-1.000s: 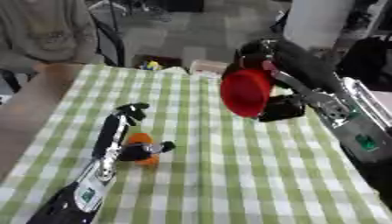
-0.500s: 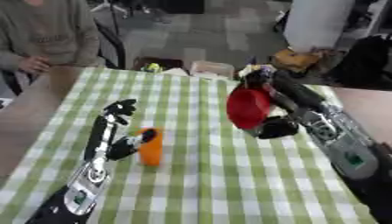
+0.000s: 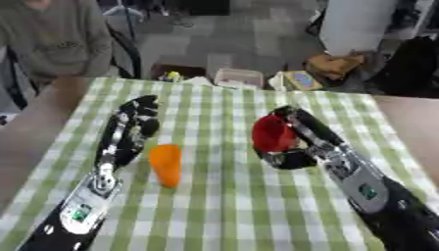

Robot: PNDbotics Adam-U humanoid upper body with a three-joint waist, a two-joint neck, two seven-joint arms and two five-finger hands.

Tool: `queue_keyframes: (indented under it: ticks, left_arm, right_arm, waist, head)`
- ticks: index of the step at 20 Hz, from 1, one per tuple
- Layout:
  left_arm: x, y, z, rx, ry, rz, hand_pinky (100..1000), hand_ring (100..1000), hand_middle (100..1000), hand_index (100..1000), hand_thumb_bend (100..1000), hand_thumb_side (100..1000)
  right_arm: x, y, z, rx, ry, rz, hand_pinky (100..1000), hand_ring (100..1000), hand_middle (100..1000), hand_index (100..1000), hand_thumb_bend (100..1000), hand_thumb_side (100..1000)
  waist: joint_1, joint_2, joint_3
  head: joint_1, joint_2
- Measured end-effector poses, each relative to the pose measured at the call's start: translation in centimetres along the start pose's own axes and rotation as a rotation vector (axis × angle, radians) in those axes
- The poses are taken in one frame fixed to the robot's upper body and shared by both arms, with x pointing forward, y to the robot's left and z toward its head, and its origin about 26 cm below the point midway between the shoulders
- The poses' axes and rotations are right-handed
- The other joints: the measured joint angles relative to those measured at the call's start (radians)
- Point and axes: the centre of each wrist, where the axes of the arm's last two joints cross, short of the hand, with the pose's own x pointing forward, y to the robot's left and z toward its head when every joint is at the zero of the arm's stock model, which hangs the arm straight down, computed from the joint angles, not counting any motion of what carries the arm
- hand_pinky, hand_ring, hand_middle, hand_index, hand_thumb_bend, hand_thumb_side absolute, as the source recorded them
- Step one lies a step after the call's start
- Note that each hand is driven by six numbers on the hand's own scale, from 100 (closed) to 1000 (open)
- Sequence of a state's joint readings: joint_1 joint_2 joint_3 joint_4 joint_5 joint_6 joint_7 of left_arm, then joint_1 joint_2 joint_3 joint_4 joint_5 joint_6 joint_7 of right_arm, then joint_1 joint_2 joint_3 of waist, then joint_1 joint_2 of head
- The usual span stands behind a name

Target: Pour the contents of one cup into another cup.

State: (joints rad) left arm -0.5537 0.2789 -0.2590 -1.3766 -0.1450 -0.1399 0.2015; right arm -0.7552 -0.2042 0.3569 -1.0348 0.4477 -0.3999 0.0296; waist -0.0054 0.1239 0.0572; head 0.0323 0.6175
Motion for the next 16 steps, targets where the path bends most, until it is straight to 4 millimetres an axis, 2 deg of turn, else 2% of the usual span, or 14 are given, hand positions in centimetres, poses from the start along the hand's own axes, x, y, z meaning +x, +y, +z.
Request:
queue_keyframes:
  ticks: [2,5,7,8,10,11,14,16]
  left_arm:
    - [0.7,-0.1,-0.1,-0.012,-0.008,0.021,558,697,670,828,1000,1000]
    - [1.2,-0.4,0.0,-0.029,-0.007,0.042,556,693,666,829,1000,1000]
    - [1.5,-0.6,0.0,-0.037,-0.007,0.05,555,692,665,829,1000,1000]
    - [1.5,-0.6,0.1,-0.041,-0.005,0.051,555,692,665,828,1000,1000]
    - [1.6,-0.7,0.2,-0.048,0.0,0.053,555,692,665,829,1000,1000]
    - [1.6,-0.7,0.3,-0.049,0.002,0.054,554,691,665,829,1000,1000]
    - [1.6,-0.8,0.4,-0.053,0.008,0.055,555,691,665,829,1000,1000]
    - [1.5,-0.8,0.5,-0.055,0.011,0.056,555,691,665,829,1000,1000]
  right_arm:
    - [-0.1,1.2,-0.2,0.004,0.006,-0.027,581,433,306,466,228,278]
    - [-0.3,2.6,-0.1,0.018,0.012,-0.039,671,527,430,567,353,377]
    - [-0.5,3.4,0.1,0.033,0.012,-0.032,710,573,490,629,428,403]
    - [-0.6,3.7,0.2,0.044,0.014,-0.026,723,587,512,650,444,445]
    - [-0.9,4.3,0.5,0.065,0.015,-0.008,794,658,606,739,616,548]
    - [-1.0,4.6,0.6,0.075,0.013,0.002,847,716,674,794,669,605]
    - [-1.2,4.8,0.8,0.104,0.0,0.046,928,804,776,881,725,661]
    - [-1.2,4.7,0.9,0.116,-0.012,0.078,945,824,801,902,740,676]
  waist:
    - [0.002,0.0,0.0]
    - [0.002,0.002,0.0]
    - [0.002,0.003,-0.002]
    - [0.002,0.003,-0.002]
    - [0.0,0.004,-0.004]
    - [-0.001,0.004,-0.005]
    - [-0.002,0.004,-0.007]
    - [-0.004,0.003,-0.007]
  head:
    - [0.0,0.0]
    - [-0.003,0.0]
    - [-0.004,-0.003]
    - [-0.004,-0.003]
    - [-0.004,-0.003]
    - [-0.004,-0.004]
    - [-0.003,-0.004]
    - [-0.003,-0.004]
